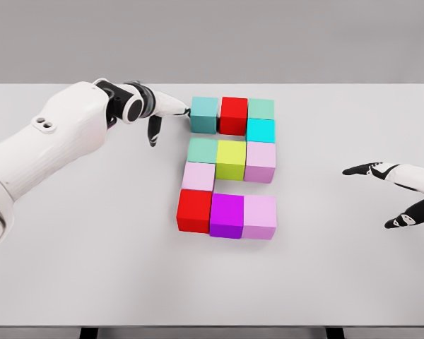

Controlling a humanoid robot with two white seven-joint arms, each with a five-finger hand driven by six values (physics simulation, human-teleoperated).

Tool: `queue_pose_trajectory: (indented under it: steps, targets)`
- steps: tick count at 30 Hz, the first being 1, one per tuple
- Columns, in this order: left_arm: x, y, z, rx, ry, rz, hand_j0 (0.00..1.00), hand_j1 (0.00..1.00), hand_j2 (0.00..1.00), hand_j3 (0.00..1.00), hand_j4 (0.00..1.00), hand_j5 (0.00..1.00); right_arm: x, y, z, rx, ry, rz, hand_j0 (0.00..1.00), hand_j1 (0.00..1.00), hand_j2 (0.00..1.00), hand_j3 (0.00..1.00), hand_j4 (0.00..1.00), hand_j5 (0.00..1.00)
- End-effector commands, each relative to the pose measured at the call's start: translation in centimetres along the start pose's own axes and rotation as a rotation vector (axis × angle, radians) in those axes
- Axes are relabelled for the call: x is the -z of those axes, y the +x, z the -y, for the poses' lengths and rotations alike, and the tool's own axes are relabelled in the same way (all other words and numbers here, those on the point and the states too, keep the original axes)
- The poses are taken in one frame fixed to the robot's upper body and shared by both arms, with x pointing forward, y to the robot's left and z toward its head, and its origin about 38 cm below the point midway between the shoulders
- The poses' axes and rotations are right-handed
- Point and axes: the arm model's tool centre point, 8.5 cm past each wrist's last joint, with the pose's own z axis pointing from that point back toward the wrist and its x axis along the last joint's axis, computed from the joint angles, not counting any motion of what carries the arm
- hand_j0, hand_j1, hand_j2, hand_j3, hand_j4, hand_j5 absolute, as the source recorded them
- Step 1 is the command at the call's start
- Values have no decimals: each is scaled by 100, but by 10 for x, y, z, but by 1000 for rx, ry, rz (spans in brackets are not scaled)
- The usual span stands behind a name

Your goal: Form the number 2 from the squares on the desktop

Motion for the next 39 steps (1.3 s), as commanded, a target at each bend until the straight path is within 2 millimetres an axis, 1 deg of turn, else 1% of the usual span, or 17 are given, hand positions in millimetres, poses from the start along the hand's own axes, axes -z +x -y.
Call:
queue_pose_trajectory:
  steps: [1, 12, 20, 28, 29, 35, 37, 39]
  targets:
    - [0, 1, -1, 3, 2, 1, 100, 100, 100, 100, 100, 100, 0, 0, 1, 6, -4, 1, 100, 100, 100, 100, 100, 100]
    - [0, 1, -1, 2, 3, 2, 100, 100, 100, 100, 100, 100, 0, 0, 1, 6, -4, 1, 100, 100, 100, 100, 100, 100]
    - [-3, -4, -1, -1, 4, 0, 100, 100, 100, 100, 100, 100, 0, 0, 1, 5, -4, 1, 100, 100, 100, 100, 100, 100]
    - [-5, -2, -1, 7, 8, 14, 100, 100, 100, 100, 100, 100, 0, 1, 1, 3, -3, 4, 100, 100, 100, 100, 100, 100]
    - [-7, -5, -1, 8, 11, 13, 100, 100, 100, 100, 100, 100, 0, 1, 1, 3, -3, 4, 100, 100, 100, 100, 100, 100]
    - [-9, -9, 1, 5, 9, 6, 100, 100, 100, 100, 100, 100, 0, 2, 1, 4, -4, 5, 100, 100, 100, 100, 100, 100]
    - [-10, -16, 4, -2, 6, -4, 100, 100, 100, 100, 100, 100, 0, 1, 1, 3, -3, 4, 100, 100, 100, 100, 100, 100]
    - [-11, -16, 4, 1, 8, -1, 100, 100, 100, 100, 100, 100, 0, 1, 1, 3, -3, 4, 100, 100, 100, 100, 100, 100]
